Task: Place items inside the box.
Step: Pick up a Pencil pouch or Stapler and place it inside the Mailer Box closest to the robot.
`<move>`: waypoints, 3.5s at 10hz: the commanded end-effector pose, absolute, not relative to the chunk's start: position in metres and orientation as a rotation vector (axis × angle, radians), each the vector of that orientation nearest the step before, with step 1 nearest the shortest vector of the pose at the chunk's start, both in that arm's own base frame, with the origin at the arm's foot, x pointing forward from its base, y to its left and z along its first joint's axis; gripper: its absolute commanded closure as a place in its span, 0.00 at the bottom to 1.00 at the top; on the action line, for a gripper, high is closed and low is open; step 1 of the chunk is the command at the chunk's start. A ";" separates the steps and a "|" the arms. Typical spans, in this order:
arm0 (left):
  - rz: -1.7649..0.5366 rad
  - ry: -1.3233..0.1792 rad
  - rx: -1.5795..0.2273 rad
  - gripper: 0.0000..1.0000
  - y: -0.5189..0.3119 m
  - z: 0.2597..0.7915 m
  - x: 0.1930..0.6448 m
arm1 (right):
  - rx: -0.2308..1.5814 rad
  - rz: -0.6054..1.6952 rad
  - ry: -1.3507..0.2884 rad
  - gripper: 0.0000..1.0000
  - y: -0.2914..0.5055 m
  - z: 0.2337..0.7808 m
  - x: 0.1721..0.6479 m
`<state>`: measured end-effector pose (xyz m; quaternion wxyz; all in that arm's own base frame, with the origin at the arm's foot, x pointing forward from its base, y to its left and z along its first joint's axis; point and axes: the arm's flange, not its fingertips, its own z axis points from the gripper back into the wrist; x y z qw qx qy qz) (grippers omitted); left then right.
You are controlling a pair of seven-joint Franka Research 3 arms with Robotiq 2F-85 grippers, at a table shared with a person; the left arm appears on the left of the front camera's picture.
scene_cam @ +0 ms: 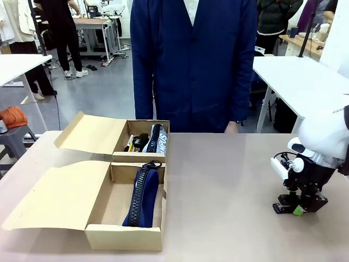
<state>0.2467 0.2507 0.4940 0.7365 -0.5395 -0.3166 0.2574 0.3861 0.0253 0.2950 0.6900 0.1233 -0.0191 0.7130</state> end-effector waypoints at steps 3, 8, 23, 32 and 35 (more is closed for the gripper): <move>0.551 -0.718 -1.199 0.00 0.251 0.495 0.246 | 0.276 1.610 -0.054 1.00 0.020 0.275 0.325; 0.551 -0.718 -1.199 0.00 0.251 0.495 0.246 | 0.305 1.376 0.171 1.00 0.017 0.410 0.269; 0.551 -0.718 -1.199 0.00 0.251 0.495 0.246 | 0.216 0.868 0.165 0.63 0.174 0.491 0.319; 0.551 -0.718 -1.199 0.00 0.251 0.495 0.246 | 0.334 0.253 0.153 0.63 0.008 0.501 0.240; 0.551 -0.718 -1.199 0.00 0.251 0.495 0.246 | 0.315 0.223 0.158 0.63 0.008 0.499 0.237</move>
